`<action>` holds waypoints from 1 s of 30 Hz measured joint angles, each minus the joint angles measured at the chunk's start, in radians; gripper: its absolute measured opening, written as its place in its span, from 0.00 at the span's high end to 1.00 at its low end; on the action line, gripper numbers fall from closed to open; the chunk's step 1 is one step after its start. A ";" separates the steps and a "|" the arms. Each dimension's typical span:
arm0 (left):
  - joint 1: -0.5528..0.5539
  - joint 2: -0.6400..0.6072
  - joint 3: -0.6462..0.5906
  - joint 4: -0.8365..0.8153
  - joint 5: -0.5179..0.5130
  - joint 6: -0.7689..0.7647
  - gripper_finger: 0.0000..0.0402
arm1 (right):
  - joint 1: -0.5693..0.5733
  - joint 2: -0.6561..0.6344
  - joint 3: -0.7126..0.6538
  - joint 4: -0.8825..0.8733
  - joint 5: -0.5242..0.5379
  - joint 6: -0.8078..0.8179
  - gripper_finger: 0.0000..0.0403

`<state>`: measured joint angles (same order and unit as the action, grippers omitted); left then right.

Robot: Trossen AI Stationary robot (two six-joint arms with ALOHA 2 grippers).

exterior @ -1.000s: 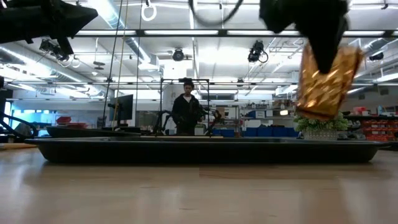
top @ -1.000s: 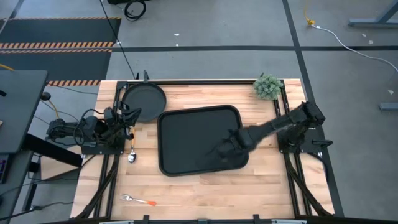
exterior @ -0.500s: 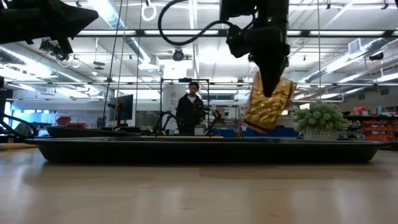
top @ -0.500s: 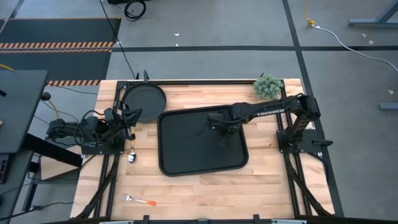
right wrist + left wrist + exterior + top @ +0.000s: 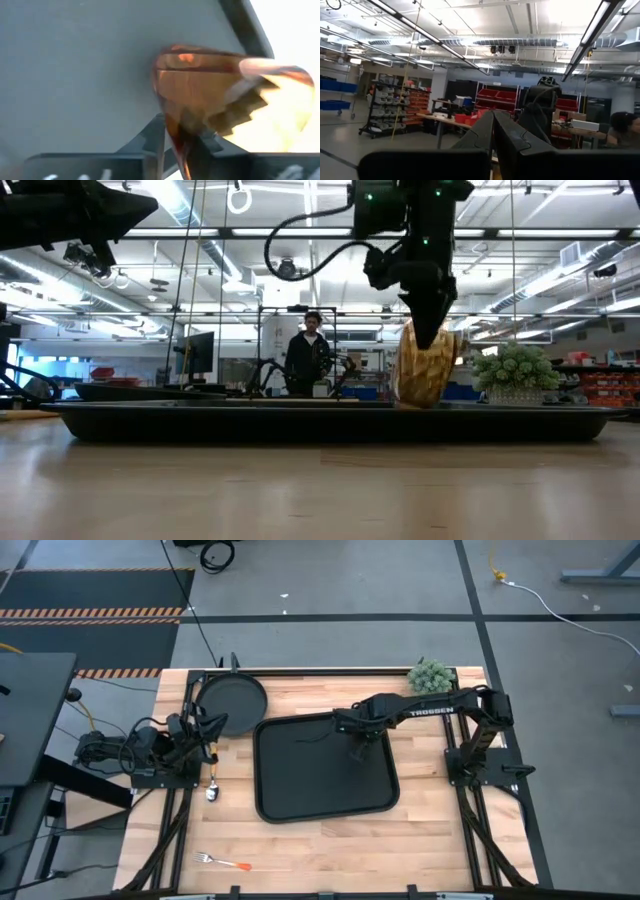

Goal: Pick and place plate/cup/fork/spoon on tray
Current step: Put the brown glass on the black serving tray

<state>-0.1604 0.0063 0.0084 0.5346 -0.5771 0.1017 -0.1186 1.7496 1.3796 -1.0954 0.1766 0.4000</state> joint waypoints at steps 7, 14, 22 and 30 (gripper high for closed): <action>0.000 0.000 0.000 -0.001 -0.003 0.000 0.95 | -0.037 0.000 -0.078 0.022 0.043 0.020 0.73; 0.000 0.000 0.000 0.000 -0.003 -0.001 0.95 | -0.033 0.000 -0.071 0.034 0.098 0.024 0.72; 0.000 0.000 0.000 0.000 -0.003 -0.001 0.95 | -0.057 0.000 -0.071 0.123 0.144 0.011 0.72; 0.000 0.000 0.000 0.000 -0.003 0.041 0.95 | -0.087 0.000 -0.071 0.192 0.161 -0.013 0.72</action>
<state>-0.1604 0.0063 0.0084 0.5343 -0.5798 0.1431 -0.2054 1.7493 1.3090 -0.9035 0.3378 0.3874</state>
